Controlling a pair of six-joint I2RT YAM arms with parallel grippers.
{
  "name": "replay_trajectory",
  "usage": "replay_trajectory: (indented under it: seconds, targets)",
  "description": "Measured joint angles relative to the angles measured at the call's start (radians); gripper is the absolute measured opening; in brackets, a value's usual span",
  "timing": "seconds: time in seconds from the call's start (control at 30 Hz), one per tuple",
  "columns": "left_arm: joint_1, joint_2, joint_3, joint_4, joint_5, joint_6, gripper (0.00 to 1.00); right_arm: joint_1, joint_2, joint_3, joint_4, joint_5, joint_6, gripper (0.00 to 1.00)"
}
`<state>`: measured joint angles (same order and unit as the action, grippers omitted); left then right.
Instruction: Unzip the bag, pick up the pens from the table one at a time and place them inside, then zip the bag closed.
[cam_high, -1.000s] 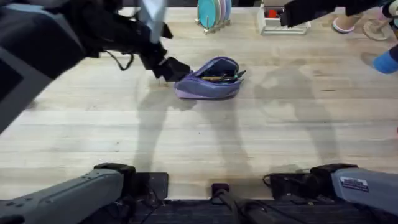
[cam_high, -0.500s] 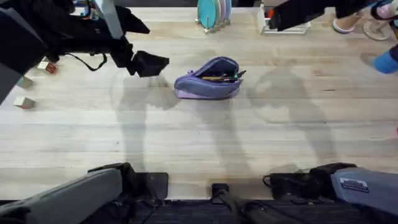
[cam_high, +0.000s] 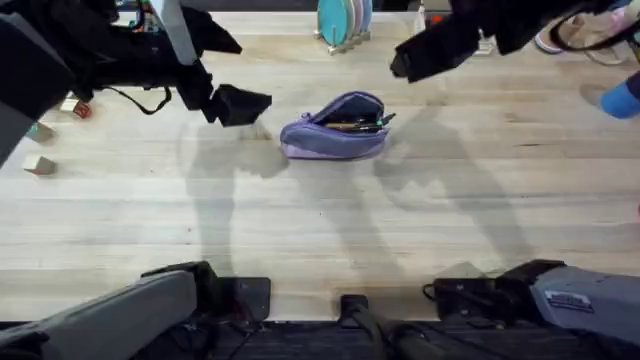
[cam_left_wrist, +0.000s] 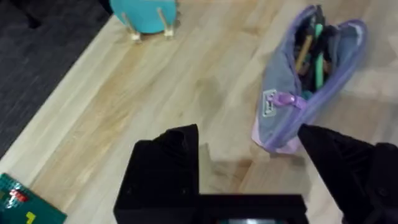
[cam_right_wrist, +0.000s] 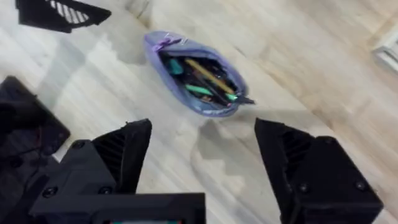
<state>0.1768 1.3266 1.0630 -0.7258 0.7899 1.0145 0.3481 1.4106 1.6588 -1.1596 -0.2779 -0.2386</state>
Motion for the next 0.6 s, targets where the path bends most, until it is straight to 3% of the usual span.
replay_trajectory:
  seconds: [0.47,0.6]
  targets:
    - [0.098,0.000,0.000,-0.227,0.106,0.357,0.993,0.128,0.001,0.000,-0.035,0.000,0.000,0.996]
    - [0.103,0.000,0.000,-0.236,0.109,0.417,0.993,0.149,0.001,0.000,-0.014,0.000,0.012,0.995]
